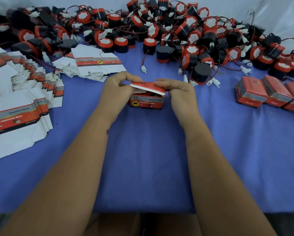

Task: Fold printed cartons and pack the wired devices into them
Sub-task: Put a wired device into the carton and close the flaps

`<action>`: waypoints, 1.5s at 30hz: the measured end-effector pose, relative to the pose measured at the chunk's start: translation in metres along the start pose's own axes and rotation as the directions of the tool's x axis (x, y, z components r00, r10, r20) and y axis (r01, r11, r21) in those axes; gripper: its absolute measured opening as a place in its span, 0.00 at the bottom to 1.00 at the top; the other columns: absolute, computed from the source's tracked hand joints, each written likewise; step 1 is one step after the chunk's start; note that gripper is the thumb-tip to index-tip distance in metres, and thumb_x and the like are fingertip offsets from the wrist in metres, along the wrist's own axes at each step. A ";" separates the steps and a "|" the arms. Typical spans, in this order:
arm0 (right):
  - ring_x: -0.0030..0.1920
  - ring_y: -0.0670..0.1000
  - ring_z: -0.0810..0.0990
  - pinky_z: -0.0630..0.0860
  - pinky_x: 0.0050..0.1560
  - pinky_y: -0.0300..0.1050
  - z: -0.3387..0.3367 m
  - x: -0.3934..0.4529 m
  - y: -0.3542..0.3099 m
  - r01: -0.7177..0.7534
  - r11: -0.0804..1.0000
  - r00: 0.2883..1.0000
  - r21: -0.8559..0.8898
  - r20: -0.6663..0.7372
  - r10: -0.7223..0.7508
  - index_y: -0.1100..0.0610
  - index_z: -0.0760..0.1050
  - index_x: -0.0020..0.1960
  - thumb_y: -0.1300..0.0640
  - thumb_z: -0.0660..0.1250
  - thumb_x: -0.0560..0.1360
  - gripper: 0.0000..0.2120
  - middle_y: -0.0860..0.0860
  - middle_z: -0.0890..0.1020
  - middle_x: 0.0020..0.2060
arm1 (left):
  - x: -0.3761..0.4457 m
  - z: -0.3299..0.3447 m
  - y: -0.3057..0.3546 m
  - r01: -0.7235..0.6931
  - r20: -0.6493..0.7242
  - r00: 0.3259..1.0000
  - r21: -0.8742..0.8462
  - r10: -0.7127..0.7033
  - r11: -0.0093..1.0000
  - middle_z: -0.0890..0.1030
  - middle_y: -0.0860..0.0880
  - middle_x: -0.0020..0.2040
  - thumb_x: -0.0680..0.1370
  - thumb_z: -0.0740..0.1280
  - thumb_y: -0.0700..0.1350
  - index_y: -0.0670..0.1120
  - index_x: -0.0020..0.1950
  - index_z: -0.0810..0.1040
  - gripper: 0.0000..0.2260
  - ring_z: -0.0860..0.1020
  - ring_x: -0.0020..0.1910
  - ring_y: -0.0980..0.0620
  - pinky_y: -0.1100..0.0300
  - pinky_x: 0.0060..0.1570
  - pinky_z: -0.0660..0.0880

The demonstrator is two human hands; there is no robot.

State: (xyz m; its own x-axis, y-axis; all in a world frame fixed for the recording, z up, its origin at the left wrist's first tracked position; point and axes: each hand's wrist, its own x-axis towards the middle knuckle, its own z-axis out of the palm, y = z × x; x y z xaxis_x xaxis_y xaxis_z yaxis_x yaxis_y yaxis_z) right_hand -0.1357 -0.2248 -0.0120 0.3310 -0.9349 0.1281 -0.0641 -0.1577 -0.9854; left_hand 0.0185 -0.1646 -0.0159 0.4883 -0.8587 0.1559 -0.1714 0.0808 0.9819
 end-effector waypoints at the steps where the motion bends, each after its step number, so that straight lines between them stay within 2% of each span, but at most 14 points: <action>1: 0.57 0.44 0.78 0.75 0.54 0.31 -0.003 0.000 0.000 -0.034 0.999 0.999 0.019 0.030 0.034 0.57 0.83 0.48 0.74 0.55 0.73 0.20 0.49 0.82 0.54 | 0.003 -0.001 0.003 0.066 0.014 0.998 -0.062 -0.066 0.996 0.83 0.54 0.44 0.76 0.66 0.34 0.44 0.48 0.84 0.09 0.81 0.41 0.58 0.63 0.43 0.79; 3: 0.54 0.36 0.79 0.73 0.53 0.30 -0.009 0.001 -0.001 -0.097 0.995 0.990 -0.015 0.100 0.098 0.52 0.84 0.50 0.63 0.63 0.76 0.12 0.40 0.84 0.50 | 0.006 -0.005 0.005 0.159 0.043 0.987 -0.117 -0.155 0.980 0.84 0.51 0.49 0.76 0.66 0.37 0.41 0.51 0.84 0.08 0.81 0.48 0.53 0.59 0.51 0.79; 5: 0.54 0.31 0.77 0.71 0.55 0.30 -0.013 0.000 0.001 -0.106 0.991 0.974 -0.083 0.193 0.120 0.45 0.83 0.54 0.52 0.68 0.76 0.09 0.35 0.82 0.53 | 0.005 -0.008 0.000 0.109 0.079 0.992 -0.072 -0.104 0.991 0.84 0.54 0.53 0.77 0.67 0.39 0.47 0.51 0.85 0.08 0.81 0.50 0.58 0.64 0.50 0.78; 7: 0.58 0.29 0.73 0.70 0.60 0.30 -0.015 -0.001 0.007 -0.004 0.988 0.958 -0.152 0.283 0.048 0.47 0.79 0.62 0.53 0.71 0.76 0.15 0.38 0.75 0.66 | 0.003 -0.009 -0.006 -0.006 0.117 0.993 0.038 0.001 0.999 0.81 0.57 0.58 0.80 0.66 0.37 0.52 0.53 0.83 0.11 0.78 0.56 0.61 0.70 0.50 0.75; 9: 0.57 0.23 0.69 0.69 0.61 0.27 -0.015 -0.002 0.011 0.097 0.970 0.952 -0.224 0.306 -0.024 0.50 0.75 0.68 0.57 0.72 0.75 0.22 0.42 0.69 0.71 | 0.002 -0.010 -0.010 -0.095 0.107 0.990 0.076 0.087 0.993 0.80 0.58 0.59 0.80 0.67 0.38 0.54 0.56 0.81 0.11 0.77 0.59 0.62 0.71 0.52 0.75; 17: 0.50 0.18 0.67 0.65 0.53 0.19 -0.008 -0.001 0.015 0.217 0.921 0.964 -0.322 0.218 -0.151 0.51 0.75 0.68 0.58 0.71 0.76 0.21 0.45 0.71 0.70 | 0.003 -0.024 -0.013 -0.130 0.239 0.965 0.085 0.106 0.988 0.79 0.59 0.63 0.76 0.73 0.38 0.55 0.59 0.80 0.16 0.75 0.62 0.67 0.71 0.53 0.75; 19: 0.51 0.20 0.69 0.67 0.53 0.20 -0.007 -0.001 0.015 0.212 0.929 0.965 -0.304 0.212 -0.151 0.51 0.75 0.68 0.57 0.70 0.77 0.20 0.45 0.72 0.70 | 0.003 -0.023 -0.013 -0.152 0.212 0.969 0.109 0.126 0.982 0.79 0.58 0.63 0.76 0.72 0.39 0.53 0.61 0.80 0.16 0.75 0.63 0.67 0.68 0.58 0.75; 22: 0.55 0.32 0.75 0.70 0.55 0.24 -0.006 -0.002 0.013 0.189 0.948 0.974 -0.254 0.172 -0.148 0.51 0.77 0.66 0.55 0.69 0.78 0.17 0.45 0.74 0.68 | 0.003 -0.019 -0.013 -0.166 0.165 0.976 0.139 0.143 0.976 0.80 0.59 0.61 0.77 0.71 0.42 0.49 0.64 0.80 0.15 0.76 0.63 0.64 0.60 0.66 0.73; 24: 0.57 0.37 0.75 0.71 0.57 0.26 -0.004 -0.002 0.010 0.184 0.954 0.976 -0.238 0.162 -0.147 0.50 0.78 0.65 0.54 0.68 0.78 0.15 0.42 0.76 0.64 | 0.002 -0.019 -0.013 -0.170 0.149 0.977 0.120 0.152 0.978 0.81 0.59 0.59 0.78 0.71 0.44 0.50 0.62 0.81 0.13 0.77 0.62 0.63 0.61 0.63 0.75; 27: 0.54 0.31 0.75 0.72 0.56 0.27 -0.004 -0.003 0.010 0.194 0.957 0.974 -0.217 0.161 -0.161 0.50 0.78 0.64 0.54 0.67 0.79 0.14 0.36 0.77 0.57 | 0.002 -0.018 -0.013 -0.191 0.136 0.975 0.089 0.178 0.978 0.82 0.59 0.57 0.78 0.71 0.43 0.54 0.58 0.81 0.11 0.79 0.60 0.61 0.63 0.59 0.77; 29: 0.54 0.29 0.74 0.71 0.56 0.26 -0.004 -0.003 0.011 0.201 0.951 0.972 -0.235 0.166 -0.164 0.50 0.77 0.65 0.55 0.67 0.79 0.15 0.37 0.75 0.58 | 0.002 -0.018 -0.012 -0.177 0.141 0.975 0.012 0.174 0.984 0.83 0.54 0.56 0.77 0.72 0.39 0.49 0.58 0.81 0.11 0.80 0.58 0.59 0.62 0.57 0.78; 34: 0.56 0.41 0.78 0.75 0.58 0.34 0.002 -0.006 0.011 0.209 0.948 0.976 -0.238 0.106 -0.189 0.48 0.77 0.63 0.57 0.68 0.78 0.14 0.39 0.78 0.56 | 0.000 -0.012 -0.012 -0.160 0.113 0.979 -0.063 0.167 0.985 0.81 0.49 0.61 0.75 0.72 0.33 0.47 0.48 0.80 0.10 0.79 0.62 0.56 0.59 0.60 0.78; 39: 0.50 0.50 0.82 0.80 0.49 0.47 0.005 -0.006 0.011 0.215 0.951 0.976 -0.223 0.068 -0.205 0.46 0.76 0.50 0.59 0.68 0.77 0.08 0.42 0.81 0.48 | 0.000 -0.008 -0.012 -0.177 0.059 0.982 -0.032 0.179 0.984 0.80 0.48 0.62 0.74 0.73 0.34 0.51 0.49 0.83 0.12 0.78 0.63 0.58 0.59 0.62 0.76; 45: 0.50 0.50 0.81 0.80 0.52 0.52 0.006 -0.006 0.010 0.191 0.955 0.981 -0.227 0.014 -0.193 0.46 0.75 0.43 0.58 0.68 0.77 0.08 0.23 0.75 0.42 | -0.001 -0.010 -0.014 -0.198 0.152 0.969 0.011 0.194 0.980 0.78 0.47 0.67 0.73 0.72 0.29 0.49 0.58 0.80 0.19 0.75 0.66 0.59 0.62 0.61 0.76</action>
State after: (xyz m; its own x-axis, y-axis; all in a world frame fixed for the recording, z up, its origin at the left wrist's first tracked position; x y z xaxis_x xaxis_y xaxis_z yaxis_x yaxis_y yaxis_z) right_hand -0.1333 -0.2186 -0.0230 0.3501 -0.8825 0.3141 -0.2118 -0.4012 -0.8912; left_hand 0.0289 -0.1600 -0.0287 0.3099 -0.8935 0.3250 -0.2737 0.2435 0.9305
